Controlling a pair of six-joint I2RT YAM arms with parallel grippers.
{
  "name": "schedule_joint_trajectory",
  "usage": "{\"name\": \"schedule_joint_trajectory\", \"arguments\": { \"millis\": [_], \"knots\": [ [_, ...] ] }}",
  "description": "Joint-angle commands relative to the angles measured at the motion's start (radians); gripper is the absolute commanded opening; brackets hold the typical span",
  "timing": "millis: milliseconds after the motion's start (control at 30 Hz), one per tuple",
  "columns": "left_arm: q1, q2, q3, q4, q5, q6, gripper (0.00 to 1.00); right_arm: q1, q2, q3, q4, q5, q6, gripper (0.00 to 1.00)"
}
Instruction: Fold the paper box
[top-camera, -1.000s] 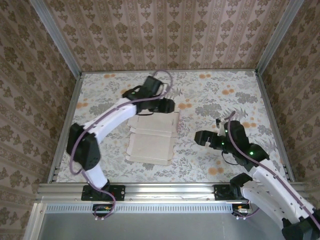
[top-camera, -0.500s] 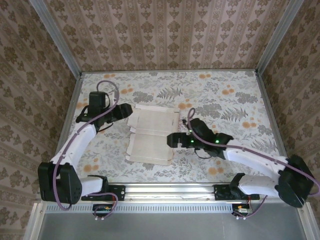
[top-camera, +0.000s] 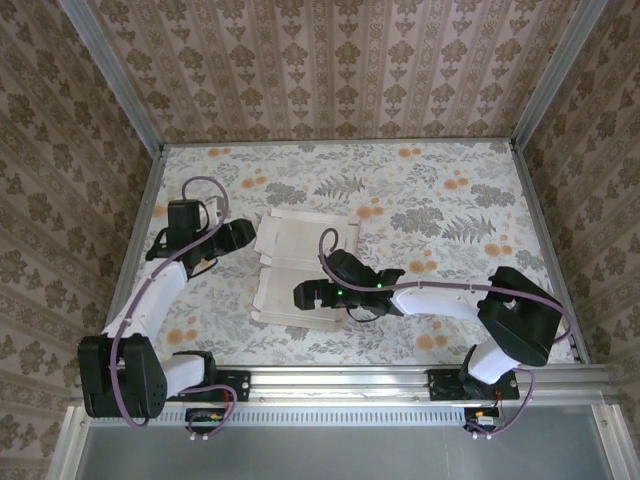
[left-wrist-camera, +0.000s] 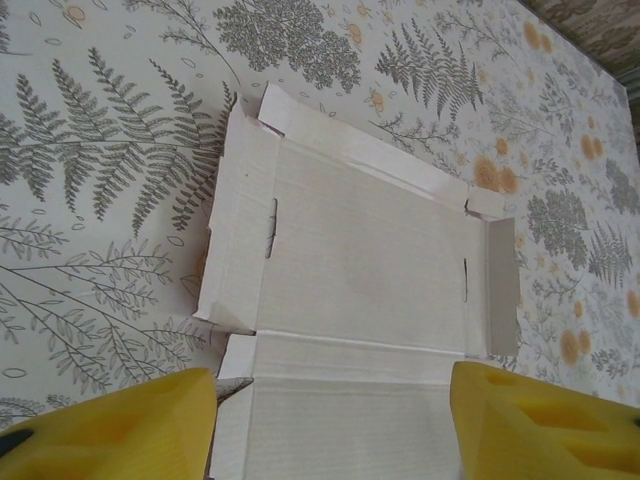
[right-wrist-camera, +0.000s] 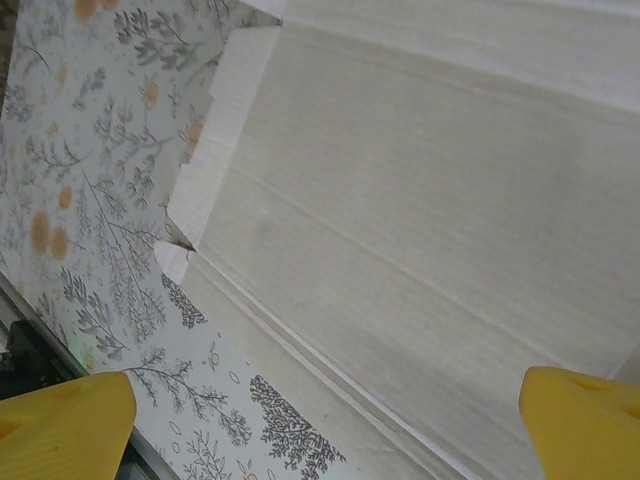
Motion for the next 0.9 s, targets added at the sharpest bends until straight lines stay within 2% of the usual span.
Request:
{"name": "schedule_joint_trajectory", "arguments": {
  "millis": [0,133,267,467,667,867],
  "knots": [
    [0.004,-0.033,-0.017,0.073,0.037,-0.039,0.64,0.002,0.012,0.038,-0.011,-0.029,0.01,1.0],
    [0.006,-0.049,-0.029,0.071,0.002,-0.018,0.67,0.003,0.017,0.046,-0.012,-0.004,0.016,1.0],
    [0.006,-0.009,0.009,0.035,0.019,0.016,0.7,0.002,0.022,0.009,0.046,0.022,0.06,1.0],
    [0.002,0.043,0.023,0.065,-0.01,0.05,0.73,0.001,0.037,-0.019,0.052,-0.005,0.065,1.0],
    [-0.006,0.175,0.128,-0.033,-0.016,0.141,0.72,-0.001,0.048,-0.046,0.048,-0.021,0.055,1.0],
    [-0.005,0.38,0.287,-0.144,-0.011,0.207,0.72,-0.013,0.044,-0.084,0.025,-0.023,0.044,1.0]
  ]
}}
